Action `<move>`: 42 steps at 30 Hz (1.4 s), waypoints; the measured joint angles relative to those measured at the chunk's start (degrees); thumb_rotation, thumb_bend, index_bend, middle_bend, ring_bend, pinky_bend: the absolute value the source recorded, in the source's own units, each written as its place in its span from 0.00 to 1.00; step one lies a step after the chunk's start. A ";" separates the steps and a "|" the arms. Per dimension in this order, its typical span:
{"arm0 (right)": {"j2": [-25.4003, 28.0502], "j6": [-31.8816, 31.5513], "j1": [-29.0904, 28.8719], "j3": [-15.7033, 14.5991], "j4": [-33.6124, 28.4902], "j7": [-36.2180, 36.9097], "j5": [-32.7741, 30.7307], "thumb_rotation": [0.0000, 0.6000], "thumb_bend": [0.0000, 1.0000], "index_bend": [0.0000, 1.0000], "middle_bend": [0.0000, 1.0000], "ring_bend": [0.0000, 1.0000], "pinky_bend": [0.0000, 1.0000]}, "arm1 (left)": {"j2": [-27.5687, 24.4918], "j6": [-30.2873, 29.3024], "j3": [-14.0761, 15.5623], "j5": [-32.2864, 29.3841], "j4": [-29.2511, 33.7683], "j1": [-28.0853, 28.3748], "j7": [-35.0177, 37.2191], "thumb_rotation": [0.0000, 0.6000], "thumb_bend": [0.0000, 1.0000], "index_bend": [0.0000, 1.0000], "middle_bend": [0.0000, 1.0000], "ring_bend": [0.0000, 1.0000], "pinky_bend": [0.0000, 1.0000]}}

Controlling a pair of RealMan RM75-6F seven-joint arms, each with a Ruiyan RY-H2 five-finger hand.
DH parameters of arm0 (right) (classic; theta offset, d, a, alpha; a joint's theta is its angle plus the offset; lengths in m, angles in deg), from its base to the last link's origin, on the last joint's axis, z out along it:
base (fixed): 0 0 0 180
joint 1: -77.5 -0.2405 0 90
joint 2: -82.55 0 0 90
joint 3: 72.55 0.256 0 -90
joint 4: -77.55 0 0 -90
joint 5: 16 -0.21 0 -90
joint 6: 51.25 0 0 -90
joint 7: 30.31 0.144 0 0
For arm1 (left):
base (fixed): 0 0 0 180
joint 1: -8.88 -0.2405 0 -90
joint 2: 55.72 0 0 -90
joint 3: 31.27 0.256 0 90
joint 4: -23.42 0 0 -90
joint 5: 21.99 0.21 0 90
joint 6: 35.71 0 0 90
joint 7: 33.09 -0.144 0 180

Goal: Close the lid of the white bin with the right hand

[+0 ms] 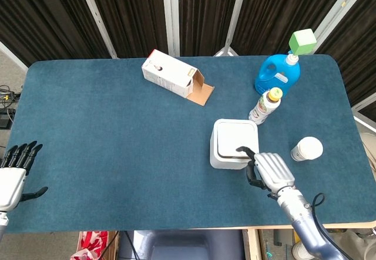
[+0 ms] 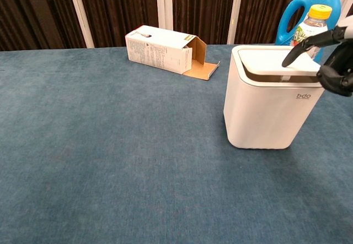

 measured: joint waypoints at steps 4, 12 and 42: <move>-1.46 -0.24 0.09 -0.68 0.97 -0.30 0.12 1.00 0.75 0.22 0.76 0.82 0.74 | 0.02 0.12 -0.01 -0.09 -0.07 0.03 0.02 1.00 0.00 0.00 0.00 0.00 0.00; -3.48 -0.54 0.12 -1.72 2.24 -0.87 0.02 1.00 0.75 0.21 0.76 0.82 0.74 | 0.02 0.32 0.01 -0.14 -0.07 0.11 0.01 1.00 0.00 0.00 0.00 0.00 0.00; -0.62 -14.95 9.89 -2.18 11.37 5.90 20.69 1.00 0.26 0.00 0.00 0.00 0.01 | -0.07 -0.20 0.08 0.06 -0.05 -0.16 -0.01 1.00 0.00 0.00 0.00 0.00 0.00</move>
